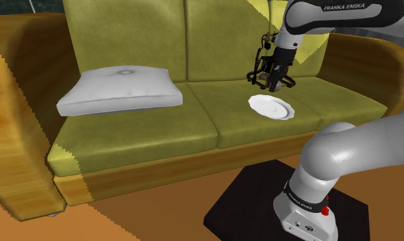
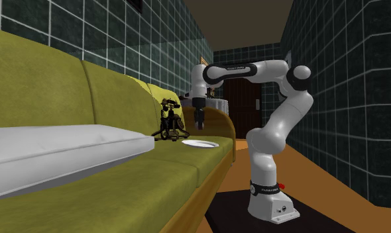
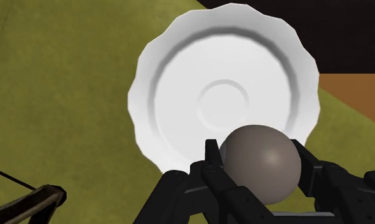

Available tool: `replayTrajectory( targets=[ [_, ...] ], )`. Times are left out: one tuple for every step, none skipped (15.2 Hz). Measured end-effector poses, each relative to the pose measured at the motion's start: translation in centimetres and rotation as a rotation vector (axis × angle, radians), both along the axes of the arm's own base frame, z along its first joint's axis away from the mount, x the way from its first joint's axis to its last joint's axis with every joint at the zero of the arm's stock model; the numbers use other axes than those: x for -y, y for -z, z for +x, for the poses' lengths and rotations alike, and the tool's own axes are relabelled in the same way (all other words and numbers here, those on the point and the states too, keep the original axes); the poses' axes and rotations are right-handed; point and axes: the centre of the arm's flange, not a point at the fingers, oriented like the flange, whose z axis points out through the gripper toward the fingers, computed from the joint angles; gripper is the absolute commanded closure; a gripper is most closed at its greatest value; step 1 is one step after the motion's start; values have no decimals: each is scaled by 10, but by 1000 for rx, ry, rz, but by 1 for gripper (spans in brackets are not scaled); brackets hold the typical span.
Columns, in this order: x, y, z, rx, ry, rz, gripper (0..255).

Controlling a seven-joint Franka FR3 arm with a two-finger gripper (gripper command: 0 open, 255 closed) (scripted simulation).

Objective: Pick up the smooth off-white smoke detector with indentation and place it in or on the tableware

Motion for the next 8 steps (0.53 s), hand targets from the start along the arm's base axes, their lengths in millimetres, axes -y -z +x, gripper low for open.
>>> replayTrajectory(
  targets=[
    [4,1,-4,0,0,0,255],
    [6,6,-6,0,0,0,255],
    [7,11,-8,-1,-1,0,255],
    [8,16,-9,-1,-1,0,255],
    [9,21,-10,-1,-1,0,255],
    [8,27,-10,-1,-1,0,255],
    [9,32,-10,-1,-1,0,255],
    [9,37,-10,-1,-1,0,255]
  ],
)
